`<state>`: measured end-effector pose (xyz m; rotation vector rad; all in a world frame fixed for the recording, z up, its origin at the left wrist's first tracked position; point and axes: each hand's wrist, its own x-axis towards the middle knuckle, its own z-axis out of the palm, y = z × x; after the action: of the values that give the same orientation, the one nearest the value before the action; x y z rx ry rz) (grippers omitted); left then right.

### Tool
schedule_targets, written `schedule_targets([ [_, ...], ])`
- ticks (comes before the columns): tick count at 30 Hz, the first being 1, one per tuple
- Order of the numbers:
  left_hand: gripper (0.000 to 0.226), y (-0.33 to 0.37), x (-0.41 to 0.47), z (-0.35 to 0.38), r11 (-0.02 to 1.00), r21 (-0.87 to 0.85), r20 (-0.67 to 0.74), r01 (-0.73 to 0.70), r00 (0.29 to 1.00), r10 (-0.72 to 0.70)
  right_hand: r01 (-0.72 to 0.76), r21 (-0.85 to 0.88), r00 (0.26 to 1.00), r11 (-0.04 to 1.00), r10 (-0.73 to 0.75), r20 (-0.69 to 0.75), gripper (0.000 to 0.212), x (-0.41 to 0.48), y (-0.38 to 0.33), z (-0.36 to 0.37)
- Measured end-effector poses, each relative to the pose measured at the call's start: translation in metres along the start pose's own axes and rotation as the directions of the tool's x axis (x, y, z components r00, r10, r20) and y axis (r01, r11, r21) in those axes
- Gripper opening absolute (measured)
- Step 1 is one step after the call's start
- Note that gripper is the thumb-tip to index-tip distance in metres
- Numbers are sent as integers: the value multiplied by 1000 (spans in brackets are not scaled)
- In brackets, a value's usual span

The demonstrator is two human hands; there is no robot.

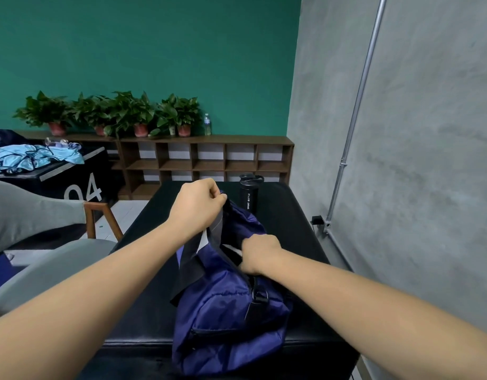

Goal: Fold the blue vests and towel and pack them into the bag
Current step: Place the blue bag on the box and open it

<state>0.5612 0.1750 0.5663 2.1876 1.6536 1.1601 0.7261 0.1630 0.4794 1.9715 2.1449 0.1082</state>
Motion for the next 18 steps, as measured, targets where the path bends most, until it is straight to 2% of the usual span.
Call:
schedule_targets([
  [3,24,-7,2,-6,1000,-18,-24,10,1000,-10,-90,74,993,993,95,-68,39,3,35,-12],
  [7,24,-13,7,-3,995,-83,-59,48,997,-53,-150,431,978,890,199,-71,37,10,95,-28],
  [10,25,-10,13,1,981,-176,-78,78,993,-93,-119,588,949,800,266,-170,41,6,125,-45],
  [13,27,-3,23,0,959,-273,-100,77,989,-108,-78,716,854,694,417,-311,37,-3,148,-66],
  [18,24,11,30,-1,937,-348,-161,32,983,-93,-15,783,686,622,576,-444,41,-25,172,-75],
])
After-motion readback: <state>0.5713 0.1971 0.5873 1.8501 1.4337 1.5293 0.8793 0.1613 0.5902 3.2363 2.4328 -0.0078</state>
